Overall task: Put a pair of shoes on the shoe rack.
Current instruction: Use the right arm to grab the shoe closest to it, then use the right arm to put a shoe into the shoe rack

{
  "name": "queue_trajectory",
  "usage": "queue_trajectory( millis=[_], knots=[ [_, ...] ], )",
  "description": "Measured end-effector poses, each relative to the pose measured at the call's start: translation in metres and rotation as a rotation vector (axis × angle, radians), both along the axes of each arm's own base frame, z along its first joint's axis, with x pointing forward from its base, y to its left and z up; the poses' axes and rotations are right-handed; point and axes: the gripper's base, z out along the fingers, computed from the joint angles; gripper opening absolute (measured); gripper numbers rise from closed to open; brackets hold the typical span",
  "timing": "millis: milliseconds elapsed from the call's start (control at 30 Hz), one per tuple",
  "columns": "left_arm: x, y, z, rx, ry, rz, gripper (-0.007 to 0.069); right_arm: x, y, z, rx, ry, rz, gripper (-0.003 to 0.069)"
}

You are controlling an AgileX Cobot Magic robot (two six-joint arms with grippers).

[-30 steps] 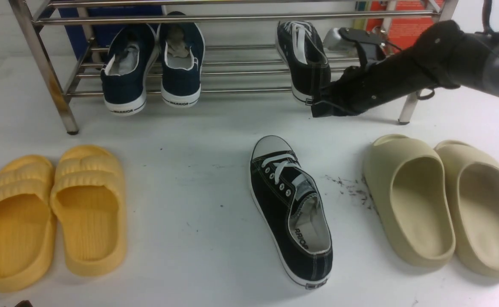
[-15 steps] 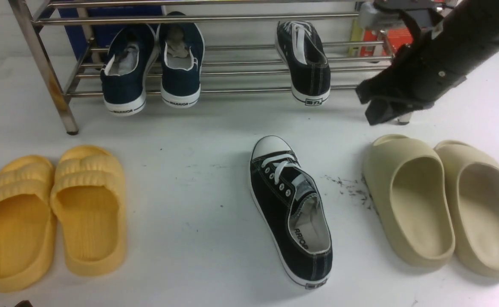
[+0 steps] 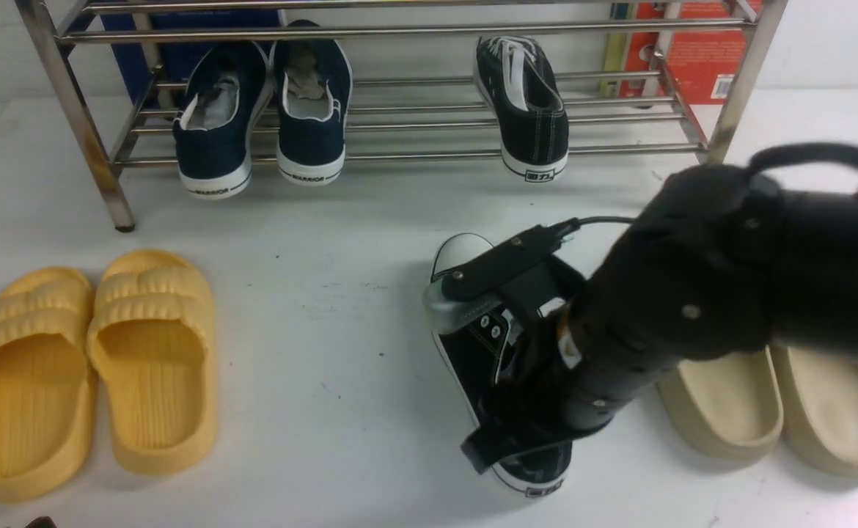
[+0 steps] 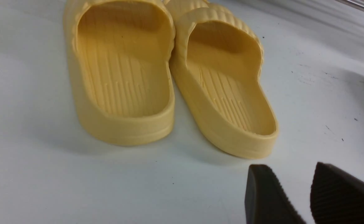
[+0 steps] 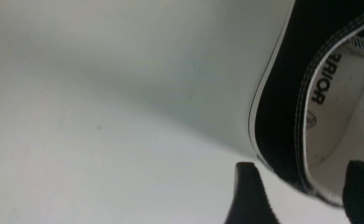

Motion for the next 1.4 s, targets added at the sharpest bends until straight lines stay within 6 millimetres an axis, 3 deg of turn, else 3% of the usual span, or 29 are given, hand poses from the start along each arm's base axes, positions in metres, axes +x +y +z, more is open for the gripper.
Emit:
queue_trajectory(
  millis=[100, 233, 367, 533, 567, 733, 900, 967, 1067, 1167, 1400],
  knots=[
    [0.000, 0.000, 0.000, 0.000, 0.000, 0.000, 0.0239, 0.011, 0.008, -0.026, -0.038, -0.009, -0.009, 0.0464],
    [0.000, 0.000, 0.000, 0.000, 0.000, 0.000, 0.0239, 0.016, 0.014, -0.047, -0.056, 0.012, -0.011, 0.0420],
    [0.000, 0.000, 0.000, 0.000, 0.000, 0.000, 0.0239, 0.017, 0.015, -0.049, -0.055, 0.011, -0.010, 0.0296],
    [0.000, 0.000, 0.000, 0.000, 0.000, 0.000, 0.0239, 0.016, 0.016, -0.049, -0.033, 0.029, -0.024, 0.0057],
    [0.000, 0.000, 0.000, 0.000, 0.000, 0.000, 0.0239, 0.016, 0.016, -0.048, -0.031, 0.030, -0.025, 0.0044],
    [0.000, 0.000, 0.000, 0.000, 0.000, 0.000, 0.0239, 0.006, 0.008, -0.032, -0.053, 0.077, -0.040, 0.0023],
    [0.000, 0.000, 0.000, 0.000, 0.000, 0.000, 0.0237, 0.004, 0.010, 0.019, 0.029, 0.052, -0.052, 0.0026],
    [0.000, 0.000, 0.000, 0.000, 0.000, 0.000, 0.0237, 0.006, 0.013, 0.027, 0.045, 0.039, -0.051, 0.0026],
    [0.000, 0.000, 0.000, 0.000, 0.000, 0.000, 0.0237, 0.017, 0.025, 0.053, 0.108, -0.014, -0.048, 0.0028],
    [0.000, 0.000, 0.000, 0.000, 0.000, 0.000, 0.0237, 0.029, 0.032, 0.064, 0.137, -0.044, -0.049, 0.0027],
    [0.000, 0.000, 0.000, 0.000, 0.000, 0.000, 0.0237, 0.080, 0.046, 0.061, 0.160, -0.091, -0.072, 0.0029]
  ],
)
